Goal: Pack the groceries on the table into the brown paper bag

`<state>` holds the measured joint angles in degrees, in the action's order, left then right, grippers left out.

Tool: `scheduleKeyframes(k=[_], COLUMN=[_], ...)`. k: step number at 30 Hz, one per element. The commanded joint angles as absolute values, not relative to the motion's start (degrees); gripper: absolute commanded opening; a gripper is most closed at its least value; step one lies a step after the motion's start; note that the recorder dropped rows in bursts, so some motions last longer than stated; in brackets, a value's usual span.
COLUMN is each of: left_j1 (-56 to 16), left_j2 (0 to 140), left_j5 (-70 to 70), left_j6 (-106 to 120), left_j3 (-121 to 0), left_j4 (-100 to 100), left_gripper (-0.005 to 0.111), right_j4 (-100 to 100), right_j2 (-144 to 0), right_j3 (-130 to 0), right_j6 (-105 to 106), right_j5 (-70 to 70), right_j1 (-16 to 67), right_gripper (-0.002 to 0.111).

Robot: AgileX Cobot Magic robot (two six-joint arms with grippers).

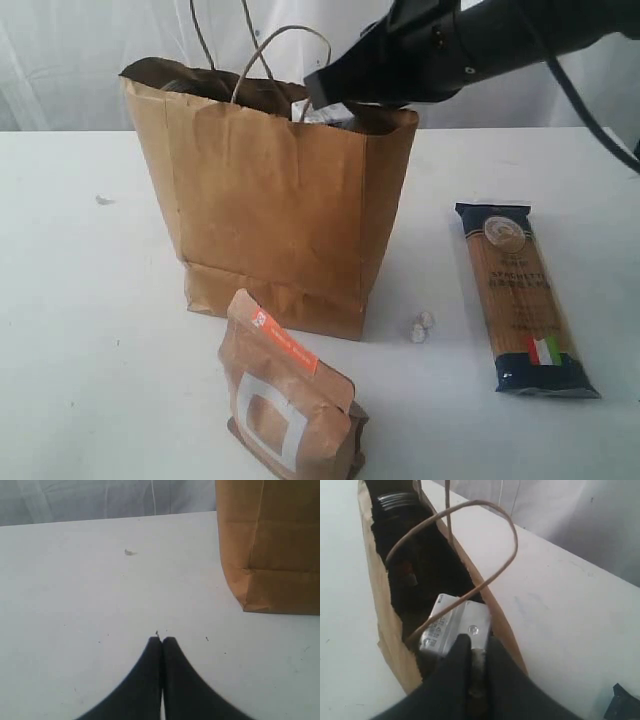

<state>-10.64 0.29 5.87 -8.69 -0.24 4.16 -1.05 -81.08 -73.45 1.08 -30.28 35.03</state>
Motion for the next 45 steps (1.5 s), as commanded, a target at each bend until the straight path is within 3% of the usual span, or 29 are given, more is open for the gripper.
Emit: scheduleKeyframes(k=[1,9,12,16,17,24,29,34,45], left_j1=[-10.5,-10.5,-10.5,-10.5,-10.5,-10.5,-10.5,-10.5,-10.5], left_j2=[0.0,0.0,0.0,0.0,0.0,0.0,0.0,0.0,0.0], left_j5=[5.6,5.6,5.6,5.6,5.6,5.6,5.6,5.6,5.6], left_j6=[-8.5,-8.5,-8.5,-8.5,-8.5,-8.5,-8.5,-8.5,-8.5], left_j3=[0.0,0.0,0.0,0.0,0.0,0.0,0.0,0.0,0.0], left_j4=[4.0,4.0,4.0,4.0,4.0,4.0,4.0,4.0,4.0], left_gripper=[0.000,0.000,0.000,0.000,0.000,0.000,0.000,0.000,0.000], right_j4=[-1.0,-1.0,-1.3,-1.5,-1.5,-4.0,-16.9,-29.5,-34.1], right_j2=[-82.5,-84.1,-84.3,-83.3,-82.8,-69.6,-59.4,-57.6,-59.2], right_j3=[-75.6,-76.2,-76.2,-76.2,-76.2,-74.0,-67.3,-57.9,-42.1], right_j6=[1.3,1.3,1.3,1.3,1.3,1.3,-8.1,-22.5,-35.1], right_j5=[-33.7,-37.0,-36.5,-34.6,-34.3,-33.8,-38.8,-47.6,-41.4], right_j1=[34.9,34.9,34.9,34.9,34.9,34.9,34.8,34.8,34.1], right_gripper=[0.000,0.003,0.020,0.056,0.058,0.058,0.058,0.058,0.058])
